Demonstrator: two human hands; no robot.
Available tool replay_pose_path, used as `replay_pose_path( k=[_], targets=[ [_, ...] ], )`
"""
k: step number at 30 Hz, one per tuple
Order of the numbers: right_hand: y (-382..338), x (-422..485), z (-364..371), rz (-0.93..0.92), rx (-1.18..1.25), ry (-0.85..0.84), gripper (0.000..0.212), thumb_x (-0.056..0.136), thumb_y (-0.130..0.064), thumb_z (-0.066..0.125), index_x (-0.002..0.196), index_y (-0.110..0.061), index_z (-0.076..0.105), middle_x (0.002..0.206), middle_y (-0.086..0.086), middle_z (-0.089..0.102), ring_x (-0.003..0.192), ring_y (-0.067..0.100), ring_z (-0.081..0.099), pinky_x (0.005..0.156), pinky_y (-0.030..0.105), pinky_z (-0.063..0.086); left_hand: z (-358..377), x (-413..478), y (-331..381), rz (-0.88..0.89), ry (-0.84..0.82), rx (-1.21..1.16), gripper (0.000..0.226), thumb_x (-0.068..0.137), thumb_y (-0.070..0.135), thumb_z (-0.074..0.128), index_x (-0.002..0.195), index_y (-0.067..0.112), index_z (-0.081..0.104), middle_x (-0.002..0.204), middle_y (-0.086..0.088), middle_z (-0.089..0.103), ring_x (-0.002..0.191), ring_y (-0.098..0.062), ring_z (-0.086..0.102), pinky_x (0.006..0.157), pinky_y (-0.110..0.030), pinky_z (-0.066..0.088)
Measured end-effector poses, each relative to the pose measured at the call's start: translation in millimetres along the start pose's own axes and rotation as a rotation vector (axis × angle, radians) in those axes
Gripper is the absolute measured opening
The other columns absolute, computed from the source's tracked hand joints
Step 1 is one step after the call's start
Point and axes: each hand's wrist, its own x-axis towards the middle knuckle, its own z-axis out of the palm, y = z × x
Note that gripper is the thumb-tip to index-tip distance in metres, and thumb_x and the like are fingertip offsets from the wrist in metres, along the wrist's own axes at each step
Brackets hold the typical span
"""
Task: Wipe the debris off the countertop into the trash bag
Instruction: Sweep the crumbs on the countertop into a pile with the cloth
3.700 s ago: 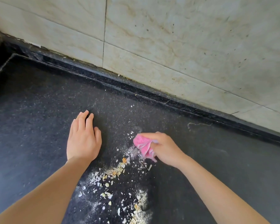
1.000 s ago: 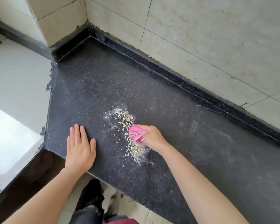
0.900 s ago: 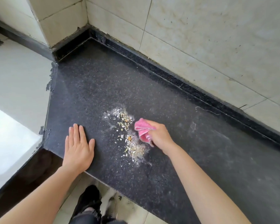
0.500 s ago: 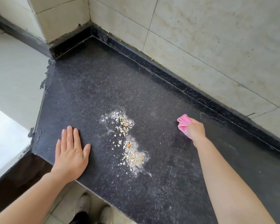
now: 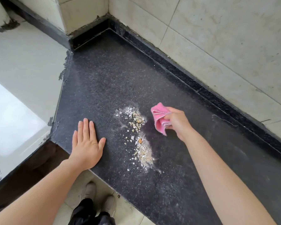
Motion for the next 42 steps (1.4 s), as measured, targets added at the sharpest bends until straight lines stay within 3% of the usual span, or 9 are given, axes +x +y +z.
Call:
replay_pose_path(
  k=[7, 12, 17, 21, 25, 29, 36, 39, 42],
  targets=[
    [-44.7, 101.0, 23.7, -0.002, 0.117, 0.097, 0.011, 0.087, -0.020, 0.065, 0.092, -0.017, 0.075, 0.080, 0.007, 0.069, 0.061, 0.013, 0.059, 0.057, 0.021, 0.047, 3.8, -0.6, -1.2, -0.009, 0.014, -0.021, 0.070, 0.096, 0.053, 0.008, 0.137, 0.015, -0.034, 0.149, -0.005, -0.039, 0.136, -0.019, -0.037, 0.114, -0.037, -0.018],
    [-44.6, 131.7, 79.6, -0.272, -0.343, -0.079, 0.040, 0.074, -0.026, 0.051, 0.094, -0.055, 0.070, 0.107, 0.003, 0.067, 0.099, 0.018, 0.062, 0.090, 0.036, 0.048, 4.3, 3.0, -2.2, -0.023, 0.013, -0.009, 0.071, 0.096, 0.053, 0.009, 0.142, 0.014, -0.030, 0.142, -0.001, -0.043, 0.135, -0.018, -0.038, 0.114, -0.036, -0.019],
    [-33.7, 59.5, 73.9, -0.354, -0.328, -0.467, 0.040, 0.090, 0.010, 0.045, 0.084, -0.018, 0.071, 0.056, -0.014, 0.061, 0.051, -0.003, 0.053, 0.055, 0.011, 0.042, 2.4, 1.2, -2.6, -0.023, -0.012, -0.004, 0.072, 0.097, 0.052, 0.009, 0.145, 0.012, -0.027, 0.151, -0.005, -0.036, 0.136, -0.018, -0.037, 0.113, -0.037, -0.018],
    [-5.1, 9.6, 51.5, -0.246, -0.440, -0.622, 0.040, 0.091, 0.008, 0.042, 0.100, -0.012, 0.076, 0.073, 0.004, 0.061, 0.054, 0.006, 0.048, 0.053, 0.018, 0.039, 0.7, 1.2, -2.0, -0.012, -0.025, -0.003, 0.073, 0.096, 0.053, 0.009, 0.146, 0.011, -0.025, 0.152, -0.007, -0.035, 0.138, -0.021, -0.035, 0.114, -0.038, -0.018],
    [4.7, -9.9, 27.4, -0.118, -0.426, -0.551, 0.046, 0.091, 0.003, 0.046, 0.117, -0.024, 0.071, 0.104, 0.004, 0.051, 0.065, 0.009, 0.052, 0.061, 0.017, 0.043, -0.3, 1.1, -2.3, -0.002, -0.030, -0.007, 0.074, 0.096, 0.053, 0.008, 0.145, 0.011, -0.026, 0.152, -0.007, -0.035, 0.138, -0.022, -0.035, 0.114, -0.038, -0.019],
    [-29.8, 9.4, 14.6, -0.151, -0.287, -0.494, 0.040, 0.090, -0.003, 0.051, 0.120, -0.024, 0.069, 0.093, 0.011, 0.069, 0.073, 0.017, 0.057, 0.073, 0.027, 0.048, 1.2, 0.4, -2.2, -0.001, -0.001, -0.027, 0.073, 0.096, 0.053, 0.010, 0.146, 0.011, -0.024, 0.152, -0.007, -0.034, 0.139, -0.021, -0.034, 0.116, -0.038, -0.017],
    [-77.5, 79.3, 81.3, -0.175, -0.256, -0.339, 0.036, 0.091, 0.002, 0.049, 0.115, -0.016, 0.068, 0.097, 0.009, 0.068, 0.070, 0.010, 0.061, 0.054, 0.015, 0.050, 4.6, 2.1, -2.9, -0.022, 0.017, -0.014, 0.072, 0.097, 0.052, 0.009, 0.146, 0.012, -0.026, 0.152, -0.006, -0.035, 0.139, -0.021, -0.034, 0.114, -0.037, -0.018],
    [-66.5, 94.1, 127.5, -0.330, -0.415, -0.349, 0.042, 0.079, -0.016, 0.055, 0.111, -0.038, 0.072, 0.126, 0.012, 0.059, 0.098, 0.021, 0.063, 0.075, 0.023, 0.056, 5.3, 3.4, -2.8, -0.022, 0.022, -0.014, 0.072, 0.097, 0.052, 0.009, 0.146, 0.012, -0.025, 0.152, -0.006, -0.035, 0.139, -0.021, -0.034, 0.114, -0.037, -0.018],
    [-39.2, 89.2, 144.9, -0.472, -0.701, -0.452, 0.044, 0.068, -0.042, 0.048, 0.102, -0.066, 0.062, 0.118, 0.002, 0.059, 0.115, 0.034, 0.052, 0.101, 0.052, 0.044, 6.2, 3.4, -3.6, -0.020, 0.032, -0.024, 0.072, 0.097, 0.052, 0.011, 0.147, 0.012, -0.023, 0.153, -0.006, -0.033, 0.140, -0.021, -0.033, 0.114, -0.037, -0.018]
  ],
)
